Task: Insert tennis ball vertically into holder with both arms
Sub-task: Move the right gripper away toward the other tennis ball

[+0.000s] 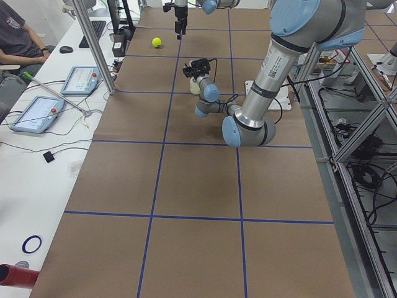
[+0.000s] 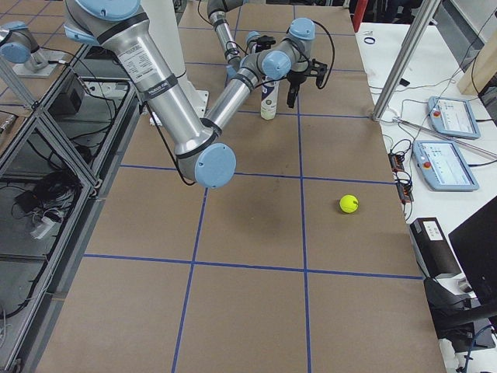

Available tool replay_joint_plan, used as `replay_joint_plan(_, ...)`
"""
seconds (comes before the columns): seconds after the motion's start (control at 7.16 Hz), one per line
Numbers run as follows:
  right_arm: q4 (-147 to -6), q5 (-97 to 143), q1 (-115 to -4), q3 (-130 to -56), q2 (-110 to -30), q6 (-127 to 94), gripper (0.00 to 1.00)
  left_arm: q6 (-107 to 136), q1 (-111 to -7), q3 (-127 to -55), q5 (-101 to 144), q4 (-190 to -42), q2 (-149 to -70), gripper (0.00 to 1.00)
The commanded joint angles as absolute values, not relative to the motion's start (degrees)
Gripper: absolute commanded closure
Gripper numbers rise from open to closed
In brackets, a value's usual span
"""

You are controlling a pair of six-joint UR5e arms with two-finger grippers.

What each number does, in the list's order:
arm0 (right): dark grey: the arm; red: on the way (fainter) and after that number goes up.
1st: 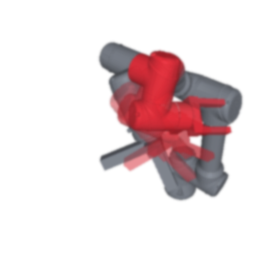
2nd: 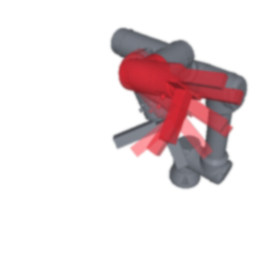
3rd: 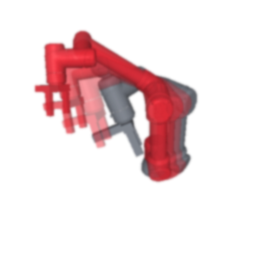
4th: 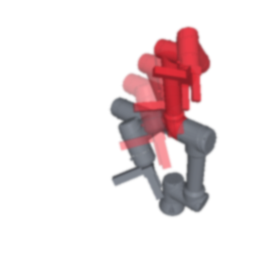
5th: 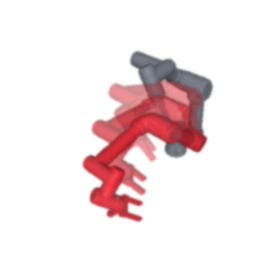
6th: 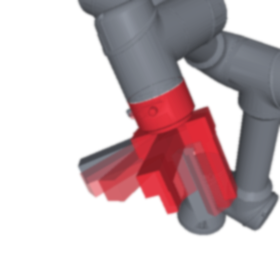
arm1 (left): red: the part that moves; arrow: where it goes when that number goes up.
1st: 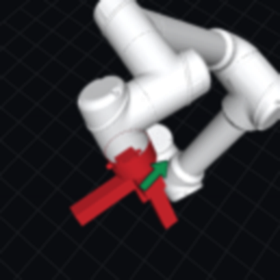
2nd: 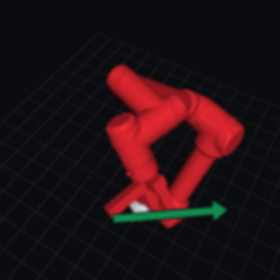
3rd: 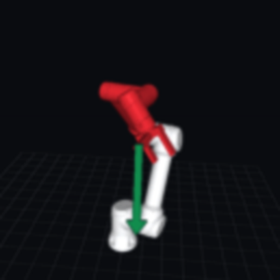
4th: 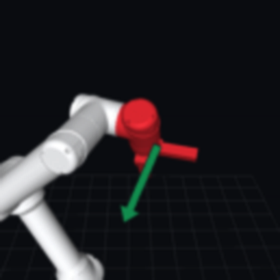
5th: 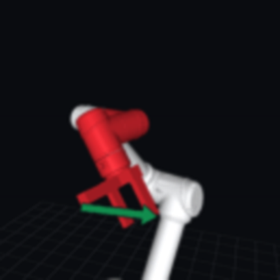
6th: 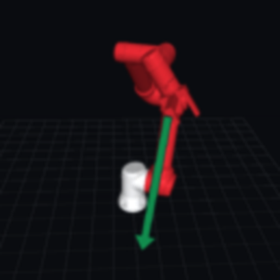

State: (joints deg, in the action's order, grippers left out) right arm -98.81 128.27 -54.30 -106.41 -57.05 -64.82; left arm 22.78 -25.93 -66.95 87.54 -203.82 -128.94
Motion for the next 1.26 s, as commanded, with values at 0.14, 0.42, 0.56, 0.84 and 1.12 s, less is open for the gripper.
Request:
replay_joint_plan(0.14,-98.7,127.27,-61.32,-97.96,-60.56,-46.2,0.01,22.94,-26.02,-67.59,87.54,-203.73,-128.85,0.0)
replay_joint_plan(0.42,-97.74,126.74,-66.77,-86.1,-60.47,-33.45,0.01,22.94,-26.1,-67.59,87.54,-203.73,-128.85,0.0)
replay_joint_plan(0.56,-89.73,123.87,-67.41,-79.08,-60.21,-32.62,0.01,22.94,-26.19,-67.67,87.54,-203.73,-128.76,0.0)
replay_joint_plan(0.84,-77.12,123.14,-67.32,-64.57,-56.63,-34.18,0.01,22.94,-26.19,-67.68,87.54,-203.73,-128.76,0.0)
replay_joint_plan(1.12,-70.88,119.98,-66.89,-55.32,-52.92,-34.98,0.01,22.94,-26.19,-67.85,87.54,-203.73,-128.67,0.0)
